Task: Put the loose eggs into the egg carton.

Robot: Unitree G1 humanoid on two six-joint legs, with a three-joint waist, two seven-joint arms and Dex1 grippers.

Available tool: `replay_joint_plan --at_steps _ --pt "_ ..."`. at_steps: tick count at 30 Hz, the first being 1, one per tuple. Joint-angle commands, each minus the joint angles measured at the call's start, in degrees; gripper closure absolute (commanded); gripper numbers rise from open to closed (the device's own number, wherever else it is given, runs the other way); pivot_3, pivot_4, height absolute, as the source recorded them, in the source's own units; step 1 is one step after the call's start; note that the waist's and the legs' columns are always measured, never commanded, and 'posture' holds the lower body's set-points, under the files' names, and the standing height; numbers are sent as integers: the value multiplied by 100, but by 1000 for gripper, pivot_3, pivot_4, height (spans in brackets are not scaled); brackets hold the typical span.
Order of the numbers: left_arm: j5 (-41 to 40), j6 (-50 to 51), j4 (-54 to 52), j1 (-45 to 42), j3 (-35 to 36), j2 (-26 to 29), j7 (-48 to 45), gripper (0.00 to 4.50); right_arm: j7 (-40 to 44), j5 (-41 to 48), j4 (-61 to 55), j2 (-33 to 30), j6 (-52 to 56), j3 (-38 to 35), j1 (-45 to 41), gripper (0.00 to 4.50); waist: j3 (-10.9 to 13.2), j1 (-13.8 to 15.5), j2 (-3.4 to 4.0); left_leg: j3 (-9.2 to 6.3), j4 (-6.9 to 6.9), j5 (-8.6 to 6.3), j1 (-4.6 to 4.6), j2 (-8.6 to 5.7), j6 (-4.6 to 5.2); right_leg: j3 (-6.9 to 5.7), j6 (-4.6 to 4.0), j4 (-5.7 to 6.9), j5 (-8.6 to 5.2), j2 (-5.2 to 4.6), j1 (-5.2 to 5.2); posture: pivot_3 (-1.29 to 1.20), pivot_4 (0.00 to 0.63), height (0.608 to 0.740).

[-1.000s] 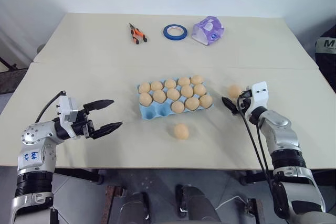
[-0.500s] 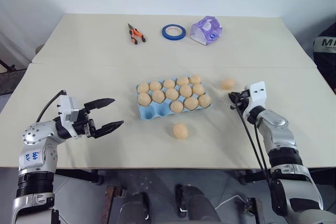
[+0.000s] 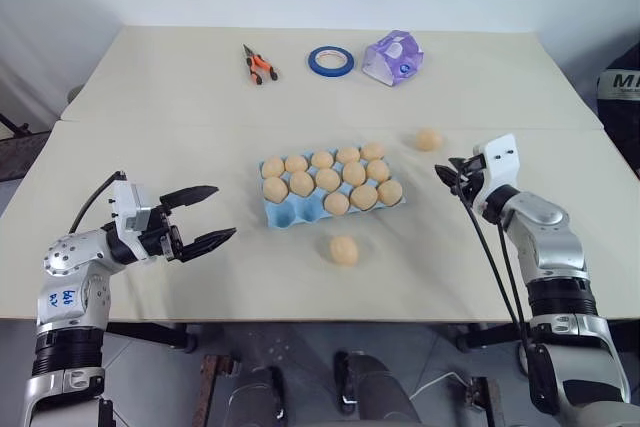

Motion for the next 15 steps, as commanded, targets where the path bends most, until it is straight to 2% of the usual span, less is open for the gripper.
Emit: replay_joint_plan --at_steps 1,5,15 --pt "-77 -109 -86 -90 38 -28 28 0 -11 42 -181 -148 -53 -106 -238 1472 0 2 0 0 -2 0 0 0 0 0 0 0 0 0 -1 0 150 740" --pt "-67 -134 -61 -122 42 -45 30 0 -25 -28 130 -167 -181 -88 -483 56 1 -1 1 2 -3 0 0 -1 0 1 0 -1 0 1 -2 0 150 740" --pt "-83 -148 -114 -55 74 -31 90 0 -85 -67 426 -94 -306 -43 -767 23 1 -5 1 2 -8 0 -1 -1 0 0 0 -6 0 1 -2 0 150 740"
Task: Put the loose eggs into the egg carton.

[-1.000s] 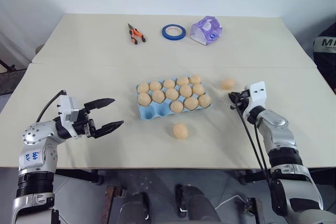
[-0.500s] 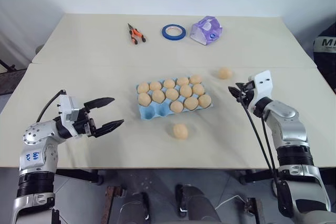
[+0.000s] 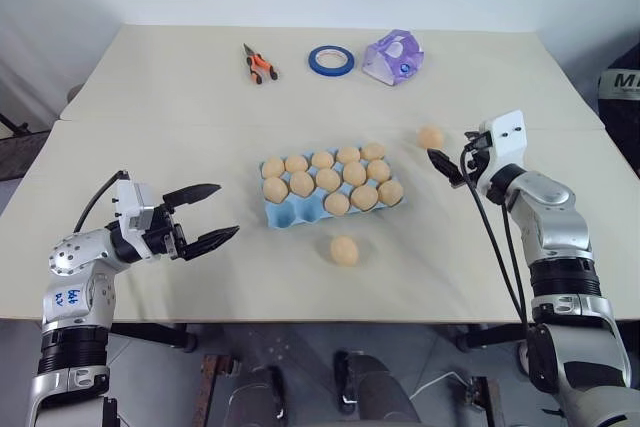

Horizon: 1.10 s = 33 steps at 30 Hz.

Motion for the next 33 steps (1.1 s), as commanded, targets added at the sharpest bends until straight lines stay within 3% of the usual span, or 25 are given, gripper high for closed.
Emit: replay_joint_plan --at_steps 1,23,33 --pt "-88 -88 -122 -11 99 24 39 0 -151 -54 231 -10 -243 -61 -342 23 1 -8 1 0 1 0 0 0 0 0 0 1 0 0 0 0 150 740" --pt "-117 -57 -304 112 99 21 165 0 -498 -538 3708 576 -1052 189 -2475 23 6 -149 10 2 -7 3 -3 0 -5 0 0 1 0 0 -6 0 150 740" --pt "-150 -62 -482 287 157 20 266 0 -534 -779 4278 784 -1204 194 -2807 23 9 -165 15 2 -9 6 -2 1 -11 0 -1 2 0 1 -8 0 150 740"
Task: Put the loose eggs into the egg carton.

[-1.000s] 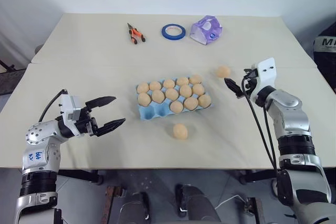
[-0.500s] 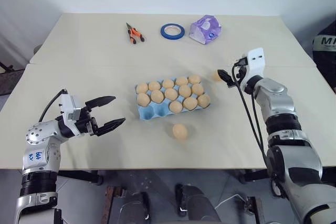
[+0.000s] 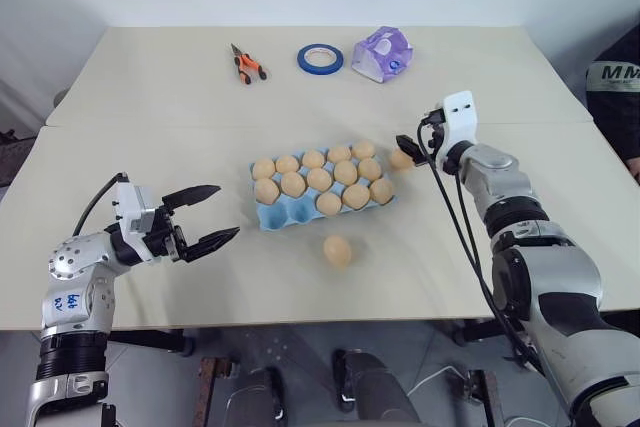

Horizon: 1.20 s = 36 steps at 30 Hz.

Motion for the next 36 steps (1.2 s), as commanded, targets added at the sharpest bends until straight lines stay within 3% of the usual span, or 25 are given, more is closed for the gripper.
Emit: replay_joint_plan --at_steps 1,13,35,36 --pt "-151 -62 -264 73 168 23 53 0 -6 -16 -15 -3 -77 -25 -215 23 0 8 1 0 0 0 0 -1 0 0 0 0 0 -1 0 0 150 740" --pt "-133 -112 -279 125 139 -50 145 0 424 90 -629 38 319 -57 278 23 2 18 3 -3 -4 0 0 0 0 -2 -1 -2 0 -2 0 0 150 740" --pt "-64 -181 -209 -59 49 -122 282 0 -242 39 91 310 -178 -206 165 23 3 -10 5 -2 -4 6 1 0 -10 -1 -1 3 0 1 -1 0 150 740" --pt "-60 -190 -213 -61 51 -126 302 0 -251 50 113 330 -170 -218 162 405 3 -10 5 -2 -4 6 1 0 -10 -1 -1 3 0 1 -1 0 150 740"
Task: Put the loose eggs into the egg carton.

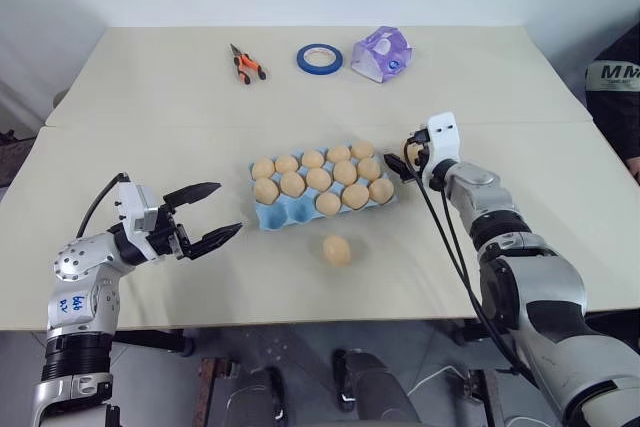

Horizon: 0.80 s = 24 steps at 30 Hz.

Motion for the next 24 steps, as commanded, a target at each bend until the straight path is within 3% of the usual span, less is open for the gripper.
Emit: replay_joint_plan --at_steps 1,8,16,19,24 --pt "-58 -101 -196 -17 81 -15 82 0 -106 83 42 69 -106 -120 -138 591 0 1 0 0 0 0 0 0 0 0 0 -1 0 0 0 0 150 740" --pt "-80 -95 -291 66 102 10 149 0 -83 131 -79 68 -230 -175 -150 2911 1 6 1 0 -1 0 -1 -1 0 0 0 -1 0 -1 0 0 150 740" --pt "-91 -81 -331 78 83 2 177 0 280 206 -1136 -72 -40 -100 -78 3064 6 8 9 0 -2 0 -1 0 0 0 0 -1 0 -1 -1 0 150 740" --pt "-115 -20 -340 85 70 34 112 0 609 384 -2674 -82 889 65 301 3064 8 19 12 -2 -8 0 -2 1 0 -1 0 -3 0 0 -2 0 150 740" --pt "-174 101 -298 119 110 207 -139 0 715 1024 -6440 41 3380 575 1561 3064 7 46 12 -11 -13 -5 -3 8 -5 -6 -7 -3 -4 0 -4 0 150 740"
